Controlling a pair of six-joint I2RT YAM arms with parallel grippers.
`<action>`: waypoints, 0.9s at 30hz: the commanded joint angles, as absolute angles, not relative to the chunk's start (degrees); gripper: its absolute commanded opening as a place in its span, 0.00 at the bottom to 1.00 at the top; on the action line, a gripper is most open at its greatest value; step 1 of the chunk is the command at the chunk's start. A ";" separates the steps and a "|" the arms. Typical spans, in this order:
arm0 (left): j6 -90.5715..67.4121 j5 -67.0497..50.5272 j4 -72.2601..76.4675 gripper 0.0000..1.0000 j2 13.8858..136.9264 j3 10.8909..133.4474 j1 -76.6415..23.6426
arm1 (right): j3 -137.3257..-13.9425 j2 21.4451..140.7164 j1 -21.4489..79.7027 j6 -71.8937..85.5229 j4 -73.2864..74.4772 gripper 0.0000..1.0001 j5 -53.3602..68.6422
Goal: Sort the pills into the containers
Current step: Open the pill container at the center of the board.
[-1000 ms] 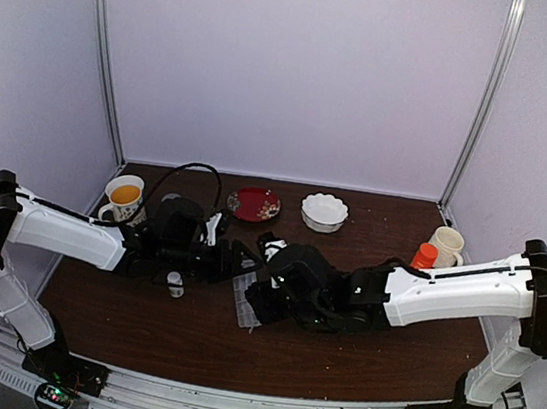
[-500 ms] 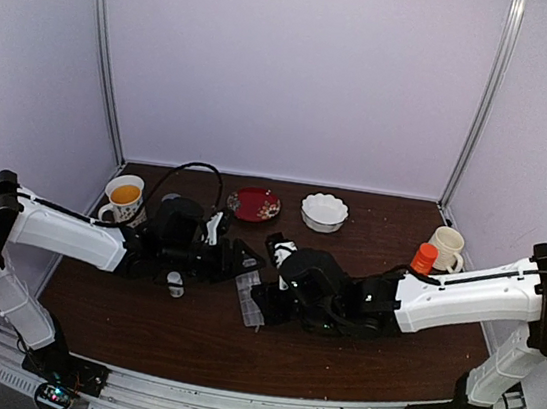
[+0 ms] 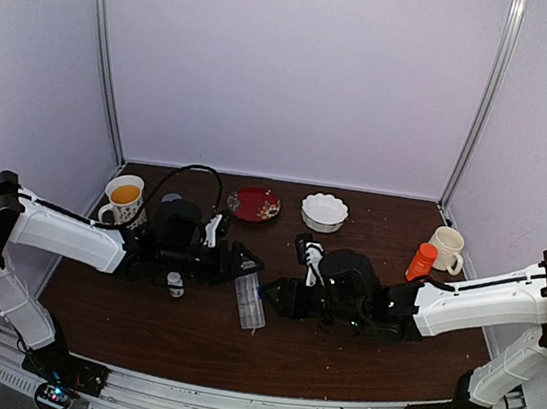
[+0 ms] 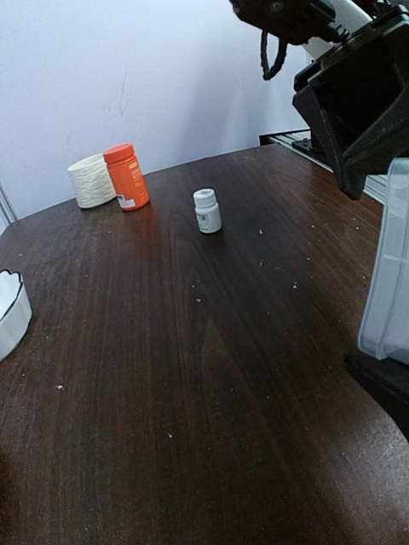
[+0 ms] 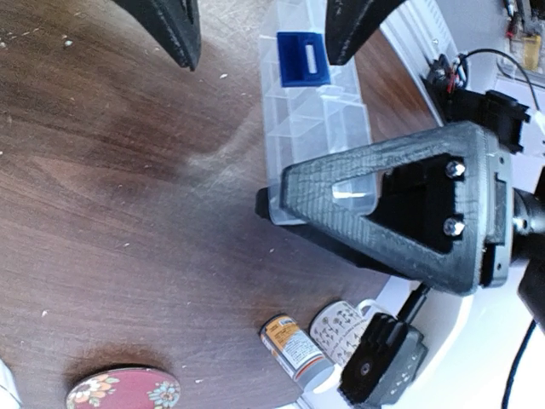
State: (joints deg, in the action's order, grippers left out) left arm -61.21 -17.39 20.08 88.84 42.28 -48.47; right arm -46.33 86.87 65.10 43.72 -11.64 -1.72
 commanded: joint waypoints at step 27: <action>-64.07 -27.86 40.85 0.54 89.74 38.43 -48.39 | -39.29 85.01 64.01 47.19 -34.09 0.33 14.72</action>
